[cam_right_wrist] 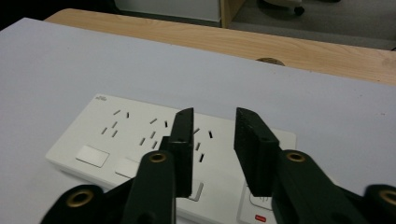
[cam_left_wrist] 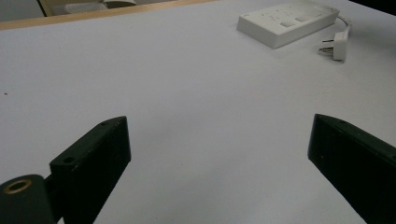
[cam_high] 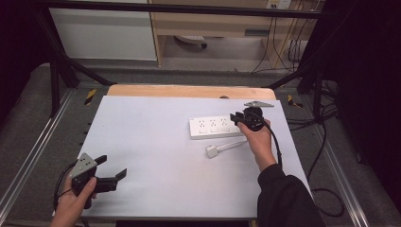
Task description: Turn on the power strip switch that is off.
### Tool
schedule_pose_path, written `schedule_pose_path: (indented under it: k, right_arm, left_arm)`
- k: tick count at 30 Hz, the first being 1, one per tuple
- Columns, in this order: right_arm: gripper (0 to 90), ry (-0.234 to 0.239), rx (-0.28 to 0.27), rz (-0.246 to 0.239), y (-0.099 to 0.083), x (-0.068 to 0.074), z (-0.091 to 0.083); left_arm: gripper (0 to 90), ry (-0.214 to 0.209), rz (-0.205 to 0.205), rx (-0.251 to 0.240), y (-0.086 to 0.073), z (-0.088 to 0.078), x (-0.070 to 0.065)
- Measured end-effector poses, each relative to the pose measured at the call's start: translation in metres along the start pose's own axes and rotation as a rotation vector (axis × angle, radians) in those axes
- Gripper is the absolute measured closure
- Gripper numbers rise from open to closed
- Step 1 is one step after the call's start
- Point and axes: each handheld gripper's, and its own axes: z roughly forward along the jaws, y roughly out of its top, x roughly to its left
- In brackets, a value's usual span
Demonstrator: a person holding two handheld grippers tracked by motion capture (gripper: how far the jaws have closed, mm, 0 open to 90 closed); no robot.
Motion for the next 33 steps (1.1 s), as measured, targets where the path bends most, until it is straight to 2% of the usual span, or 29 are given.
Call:
schedule_pose_path:
  k: [4,12,17,33]
  right_arm:
    - [81.3,-0.005,-0.004,-0.023,-0.001,0.001,0.003]
    - [88.2,-0.009,-0.001,-0.033,-0.003,0.004,0.008]
    - [90.0,-0.005,0.007,-0.065,-0.004,0.007,0.011]
    - [90.0,0.001,0.056,-0.076,-0.012,0.013,0.021]
  left_arm:
    - [5.9,0.000,0.000,-0.001,0.000,0.000,0.000]
    - [5.9,-0.001,-0.002,-0.006,0.000,0.000,0.000]
    - [5.9,0.002,-0.005,0.001,0.000,0.000,0.001]
    - [6.0,0.003,0.000,0.002,0.000,-0.001,0.001]
